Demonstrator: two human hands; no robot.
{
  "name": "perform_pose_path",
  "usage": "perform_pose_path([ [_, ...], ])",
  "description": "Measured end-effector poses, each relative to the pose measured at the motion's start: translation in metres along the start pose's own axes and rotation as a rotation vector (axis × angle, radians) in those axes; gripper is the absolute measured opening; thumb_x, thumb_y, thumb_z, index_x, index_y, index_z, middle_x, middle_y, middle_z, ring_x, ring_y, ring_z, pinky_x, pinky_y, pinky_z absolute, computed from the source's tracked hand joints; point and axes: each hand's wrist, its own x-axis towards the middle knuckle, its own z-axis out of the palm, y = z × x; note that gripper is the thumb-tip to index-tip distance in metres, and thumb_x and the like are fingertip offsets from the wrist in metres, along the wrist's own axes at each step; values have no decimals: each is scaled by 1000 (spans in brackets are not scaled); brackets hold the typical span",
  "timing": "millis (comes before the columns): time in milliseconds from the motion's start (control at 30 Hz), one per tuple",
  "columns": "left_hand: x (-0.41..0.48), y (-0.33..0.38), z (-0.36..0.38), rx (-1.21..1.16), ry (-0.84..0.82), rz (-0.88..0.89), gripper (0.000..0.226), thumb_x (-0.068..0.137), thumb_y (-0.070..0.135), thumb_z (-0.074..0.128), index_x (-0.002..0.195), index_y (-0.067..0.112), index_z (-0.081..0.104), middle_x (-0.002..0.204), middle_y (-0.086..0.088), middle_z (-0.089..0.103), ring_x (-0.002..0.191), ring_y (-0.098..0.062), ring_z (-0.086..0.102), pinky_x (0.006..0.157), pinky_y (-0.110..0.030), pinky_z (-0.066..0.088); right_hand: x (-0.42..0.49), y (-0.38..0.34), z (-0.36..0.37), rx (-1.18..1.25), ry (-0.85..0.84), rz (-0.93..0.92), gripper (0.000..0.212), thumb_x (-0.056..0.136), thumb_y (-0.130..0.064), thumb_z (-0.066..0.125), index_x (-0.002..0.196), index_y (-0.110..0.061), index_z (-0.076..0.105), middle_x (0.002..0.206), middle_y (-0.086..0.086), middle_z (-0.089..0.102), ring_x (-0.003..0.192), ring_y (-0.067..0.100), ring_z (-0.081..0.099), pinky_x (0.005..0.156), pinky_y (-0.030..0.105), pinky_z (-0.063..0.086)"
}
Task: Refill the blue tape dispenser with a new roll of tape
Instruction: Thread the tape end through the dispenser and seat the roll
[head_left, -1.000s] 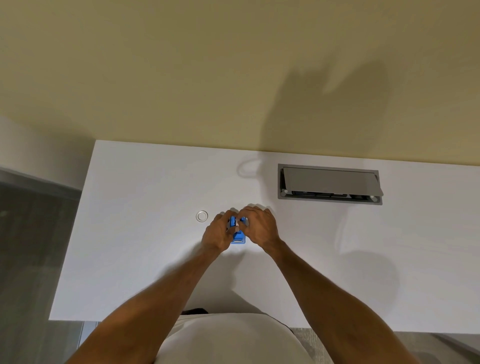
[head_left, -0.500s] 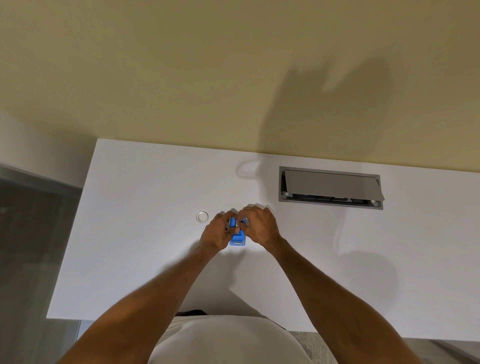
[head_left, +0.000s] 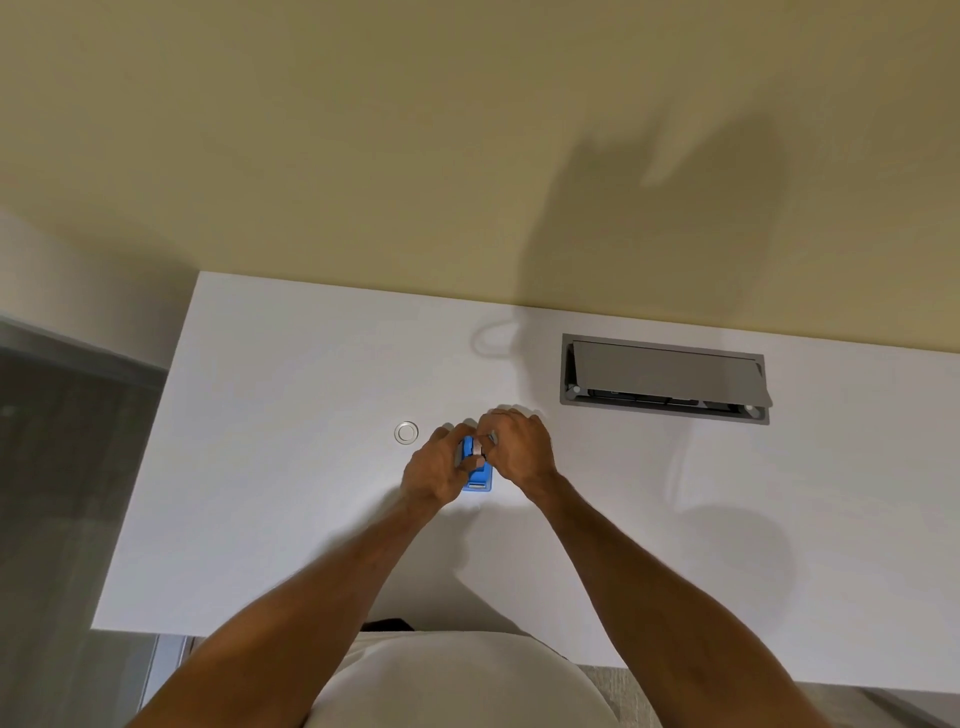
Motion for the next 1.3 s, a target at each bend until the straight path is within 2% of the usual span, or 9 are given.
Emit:
perform_pose_path([
  [100,-2,-4,-3,35,-1,11,44,107,46,52,148,31,51,136,-2,61,119,-30,68,104,-46,57,-3,3,-1,17,-1,-33,29,102,-40,57,112,-19,73,112,1,75,105,18,67,103,34,53],
  [233,0,-5,-2,83,-29,17,48,107,43,52,153,30,45,142,-3,58,123,-30,66,105,-45,56,-7,7,0,26,1,-73,33,103,-41,57,119,-17,72,117,2,74,108,17,66,105,31,51],
  [467,2,-2,2,65,-14,-10,50,105,46,54,152,28,47,140,-2,59,122,-30,67,104,-44,56,-6,4,1,19,-1,-70,37,104,-44,53,122,-17,70,120,3,73,111,18,66,107,30,50],
  [700,3,0,-2,94,-22,-2,48,103,40,58,149,30,47,137,-2,58,117,-30,68,100,-47,59,-3,-1,2,6,23,-18,35,105,-43,52,117,-15,71,115,5,74,107,20,67,105,32,53],
  [867,1,-3,-3,66,-12,-11,44,102,49,57,144,37,50,135,2,60,118,-27,68,99,-43,57,-5,1,0,48,4,-24,33,102,-41,58,116,-16,73,115,4,74,106,19,68,103,33,55],
  [1100,3,-2,-1,105,-16,6,45,104,44,56,146,31,48,135,-1,58,114,-30,69,97,-45,59,-8,4,0,60,17,-33,31,101,-40,59,115,-16,73,112,3,75,104,19,69,101,34,55],
  [1300,2,1,0,88,-20,-21,51,101,40,61,149,31,46,139,0,57,118,-30,68,99,-47,58,-3,0,-1,41,1,1,32,103,-43,55,115,-17,71,113,3,74,105,20,69,105,35,53],
])
